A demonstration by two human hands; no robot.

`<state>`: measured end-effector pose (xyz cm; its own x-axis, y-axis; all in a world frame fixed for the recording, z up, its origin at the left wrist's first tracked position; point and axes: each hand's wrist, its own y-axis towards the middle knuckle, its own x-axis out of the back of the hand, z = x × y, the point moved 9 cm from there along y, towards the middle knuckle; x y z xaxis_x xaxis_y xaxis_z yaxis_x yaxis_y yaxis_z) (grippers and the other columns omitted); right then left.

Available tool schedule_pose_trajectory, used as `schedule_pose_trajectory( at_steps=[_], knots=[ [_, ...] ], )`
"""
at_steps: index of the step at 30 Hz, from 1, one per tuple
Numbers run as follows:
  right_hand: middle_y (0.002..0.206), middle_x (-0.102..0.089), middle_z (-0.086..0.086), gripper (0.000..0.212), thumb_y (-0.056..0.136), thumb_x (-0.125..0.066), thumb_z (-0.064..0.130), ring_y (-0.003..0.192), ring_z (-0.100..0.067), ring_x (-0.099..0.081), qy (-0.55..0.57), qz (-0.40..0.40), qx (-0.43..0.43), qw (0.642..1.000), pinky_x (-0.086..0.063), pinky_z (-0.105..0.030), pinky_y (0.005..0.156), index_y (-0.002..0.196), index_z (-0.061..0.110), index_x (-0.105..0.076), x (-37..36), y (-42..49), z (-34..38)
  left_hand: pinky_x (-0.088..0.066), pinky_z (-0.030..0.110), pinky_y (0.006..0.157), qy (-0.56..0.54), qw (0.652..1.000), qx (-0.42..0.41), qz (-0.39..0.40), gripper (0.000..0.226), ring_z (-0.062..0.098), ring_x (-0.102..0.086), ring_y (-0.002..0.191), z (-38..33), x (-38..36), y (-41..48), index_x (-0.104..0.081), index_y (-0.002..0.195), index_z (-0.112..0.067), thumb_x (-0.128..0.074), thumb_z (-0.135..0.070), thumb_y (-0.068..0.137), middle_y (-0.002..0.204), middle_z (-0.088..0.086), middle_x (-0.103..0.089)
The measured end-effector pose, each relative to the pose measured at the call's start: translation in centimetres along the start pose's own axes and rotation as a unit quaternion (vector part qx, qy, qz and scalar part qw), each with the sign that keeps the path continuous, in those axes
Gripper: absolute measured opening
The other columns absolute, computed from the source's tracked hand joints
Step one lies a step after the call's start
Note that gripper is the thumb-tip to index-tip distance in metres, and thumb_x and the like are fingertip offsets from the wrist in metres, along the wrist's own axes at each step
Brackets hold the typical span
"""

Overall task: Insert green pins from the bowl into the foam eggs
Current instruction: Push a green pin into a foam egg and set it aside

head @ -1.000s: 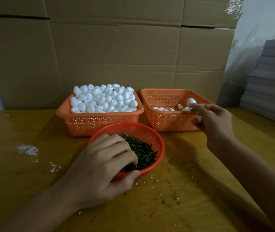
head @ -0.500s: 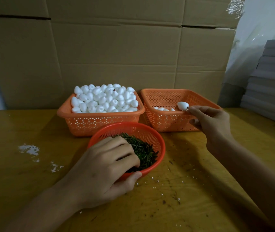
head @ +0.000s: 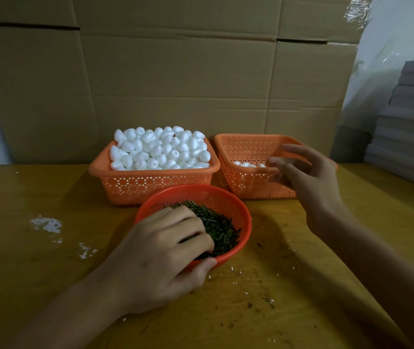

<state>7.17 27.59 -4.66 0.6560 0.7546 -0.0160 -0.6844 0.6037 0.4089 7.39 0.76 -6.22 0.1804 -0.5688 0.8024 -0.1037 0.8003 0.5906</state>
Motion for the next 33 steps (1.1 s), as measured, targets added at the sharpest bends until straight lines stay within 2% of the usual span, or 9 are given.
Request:
schedule_pose_trajectory(
  at_steps=[4,6,8,10,12,21,25,29,33],
  knots=[
    [0.098,-0.078,0.006,0.016,0.100,-0.066,0.018,0.091,-0.013,-0.074,-0.159,0.157,0.129,0.966,-0.063,-0.043,0.084,0.115,0.022,-0.069,-5.4,-3.1,2.9,-0.052,0.041,0.075,0.000,1.000,0.006,0.000,0.032,0.021,-0.062,0.093,0.0,0.0,0.1,-0.074,0.097,-0.016,-0.052,-0.037,0.105,0.095,-0.004,-0.066],
    [0.101,-0.075,0.013,0.014,0.103,-0.062,0.030,0.096,-0.006,-0.070,-0.261,0.273,0.201,0.904,-0.057,-0.035,0.087,0.112,0.025,-0.072,-9.2,-6.1,3.5,-0.051,0.038,0.075,-0.008,1.000,0.017,-0.015,0.030,0.019,-0.060,0.090,0.2,0.2,0.1,-0.073,0.097,-0.015,-0.053,-0.035,0.105,0.095,-0.003,-0.065],
    [0.096,-0.072,0.012,0.030,0.110,-0.045,0.041,0.090,-0.004,-0.066,-0.337,0.361,0.225,0.840,-0.051,-0.034,0.085,0.103,0.025,-0.070,-11.9,-9.2,2.6,-0.048,0.036,0.074,-0.010,0.998,0.034,-0.042,0.028,0.019,-0.056,0.086,0.6,0.6,0.1,-0.070,0.093,-0.012,-0.054,-0.031,0.105,0.092,-0.002,-0.061],
    [0.092,-0.068,0.010,0.049,0.110,-0.019,0.048,0.089,-0.010,-0.059,-0.432,0.386,0.253,0.775,-0.042,-0.038,0.092,0.096,0.026,-0.061,-13.2,-11.0,1.6,-0.046,0.037,0.070,-0.004,0.996,0.051,-0.068,0.028,0.019,-0.052,0.080,1.0,1.0,0.0,-0.067,0.086,-0.010,-0.054,-0.026,0.105,0.087,-0.001,-0.057],
    [0.094,-0.066,0.011,0.053,0.107,-0.009,0.048,0.093,-0.011,-0.057,-0.493,0.388,0.260,0.734,-0.037,-0.039,0.099,0.098,0.028,-0.057,-13.5,-11.4,1.1,-0.044,0.035,0.067,0.004,0.994,0.070,-0.090,0.029,0.016,-0.048,0.077,1.5,1.3,-0.1,-0.064,0.081,-0.010,-0.054,-0.023,0.104,0.084,0.000,-0.054],
    [0.101,-0.060,0.012,0.057,0.103,-0.005,0.056,0.096,-0.011,-0.052,-0.513,0.395,0.235,0.725,-0.037,-0.037,0.095,0.112,0.034,-0.057,-13.5,-11.4,1.1,-0.041,0.029,0.071,0.000,0.987,0.134,-0.089,0.030,0.013,-0.049,0.084,2.6,1.6,-0.4,-0.064,0.084,-0.015,-0.048,-0.033,0.103,0.087,-0.008,-0.056],
    [0.102,-0.058,0.011,0.038,0.109,-0.020,0.050,0.097,-0.014,-0.051,-0.519,0.380,0.238,0.728,-0.035,-0.036,0.090,0.109,0.032,-0.054,-13.4,-11.3,1.2,-0.043,0.035,0.078,0.017,0.984,0.146,-0.097,0.030,0.018,-0.053,0.094,4.1,2.7,-0.1,-0.065,0.098,-0.016,-0.043,-0.035,0.102,0.097,-0.006,-0.059],
    [0.105,-0.058,0.012,0.036,0.109,-0.022,0.050,0.100,-0.014,-0.051,-0.519,0.377,0.238,0.729,-0.036,-0.037,0.092,0.115,0.032,-0.053,-13.3,-11.3,1.2,-0.047,0.041,0.085,0.077,0.956,0.256,-0.126,0.030,0.022,-0.055,0.106,9.5,4.3,0.6,-0.064,0.113,-0.017,-0.044,-0.036,0.101,0.112,0.001,-0.061],
    [0.105,-0.058,0.012,0.035,0.109,-0.023,0.050,0.099,-0.013,-0.050,-0.516,0.377,0.235,0.733,-0.037,-0.038,0.092,0.115,0.032,-0.052,-13.3,-11.3,1.2,-0.049,0.048,0.089,0.062,0.918,0.358,-0.158,0.022,0.035,-0.063,0.101,15.9,5.8,0.9,-0.072,0.107,-0.011,-0.050,-0.013,0.103,0.111,0.013,-0.064]
  ],
)
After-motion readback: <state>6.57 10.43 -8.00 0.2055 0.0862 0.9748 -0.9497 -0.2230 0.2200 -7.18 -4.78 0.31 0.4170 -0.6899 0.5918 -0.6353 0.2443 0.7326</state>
